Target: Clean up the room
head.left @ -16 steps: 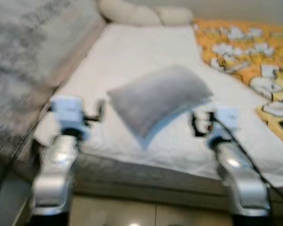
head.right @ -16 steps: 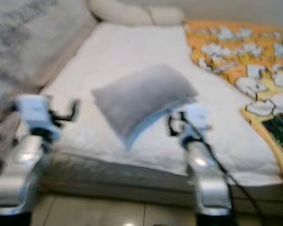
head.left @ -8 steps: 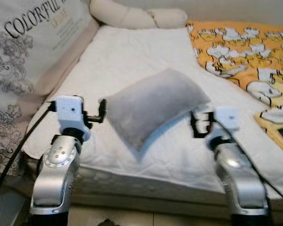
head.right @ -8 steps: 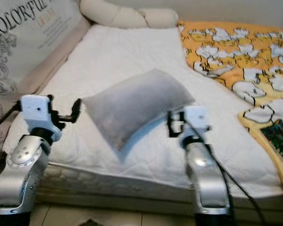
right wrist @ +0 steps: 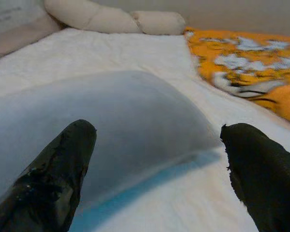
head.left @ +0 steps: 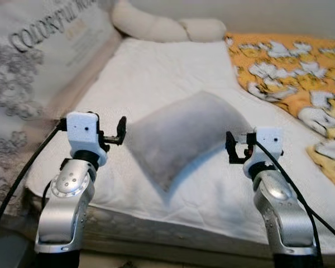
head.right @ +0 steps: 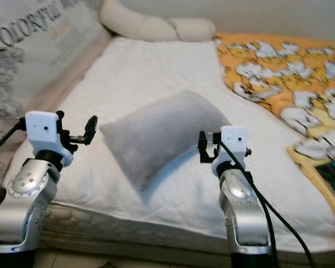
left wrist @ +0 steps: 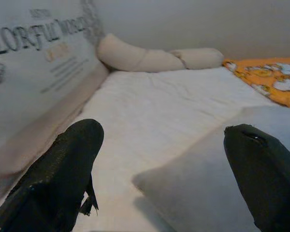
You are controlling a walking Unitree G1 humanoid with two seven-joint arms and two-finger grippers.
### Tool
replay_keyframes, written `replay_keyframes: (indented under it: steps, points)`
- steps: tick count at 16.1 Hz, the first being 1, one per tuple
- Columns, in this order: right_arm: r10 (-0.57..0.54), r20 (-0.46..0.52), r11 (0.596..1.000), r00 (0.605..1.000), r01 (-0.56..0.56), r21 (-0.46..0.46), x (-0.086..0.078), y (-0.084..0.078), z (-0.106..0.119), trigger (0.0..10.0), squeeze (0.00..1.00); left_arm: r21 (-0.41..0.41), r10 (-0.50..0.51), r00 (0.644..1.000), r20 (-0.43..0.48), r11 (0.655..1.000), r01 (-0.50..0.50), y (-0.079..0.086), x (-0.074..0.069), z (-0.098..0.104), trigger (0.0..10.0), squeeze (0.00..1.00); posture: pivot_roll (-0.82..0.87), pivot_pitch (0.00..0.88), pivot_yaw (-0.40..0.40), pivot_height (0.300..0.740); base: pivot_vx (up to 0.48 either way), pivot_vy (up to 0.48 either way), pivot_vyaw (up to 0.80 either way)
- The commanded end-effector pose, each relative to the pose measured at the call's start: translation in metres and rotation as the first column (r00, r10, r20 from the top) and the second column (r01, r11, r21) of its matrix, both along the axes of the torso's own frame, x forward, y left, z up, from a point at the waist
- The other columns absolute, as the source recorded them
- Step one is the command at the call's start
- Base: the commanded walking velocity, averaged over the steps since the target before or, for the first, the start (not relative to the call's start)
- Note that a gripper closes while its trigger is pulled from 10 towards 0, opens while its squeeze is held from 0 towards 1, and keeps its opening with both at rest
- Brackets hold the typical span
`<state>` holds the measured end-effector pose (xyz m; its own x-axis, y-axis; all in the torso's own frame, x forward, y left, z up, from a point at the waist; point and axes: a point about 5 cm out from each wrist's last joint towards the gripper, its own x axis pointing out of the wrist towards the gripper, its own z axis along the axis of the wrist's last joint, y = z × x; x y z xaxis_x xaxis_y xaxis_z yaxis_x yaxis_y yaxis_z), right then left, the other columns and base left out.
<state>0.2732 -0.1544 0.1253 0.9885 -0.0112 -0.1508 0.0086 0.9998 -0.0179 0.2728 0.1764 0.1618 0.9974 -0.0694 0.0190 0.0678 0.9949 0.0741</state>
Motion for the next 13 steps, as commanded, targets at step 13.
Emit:
replay_keyframes:
  steps: [13]
  points:
    - [0.112, -0.052, 0.994, 0.992, -0.112, -0.005, 0.002, 0.009, -0.004, 10.0, 0.0, 0.036, 0.118, 0.992, -0.033, 0.993, -0.117, 0.036, -0.009, -0.002, 10.0, 0.0, 0.0, 0.05, -0.01, 0.74, 0.067, 0.0, 0.0]
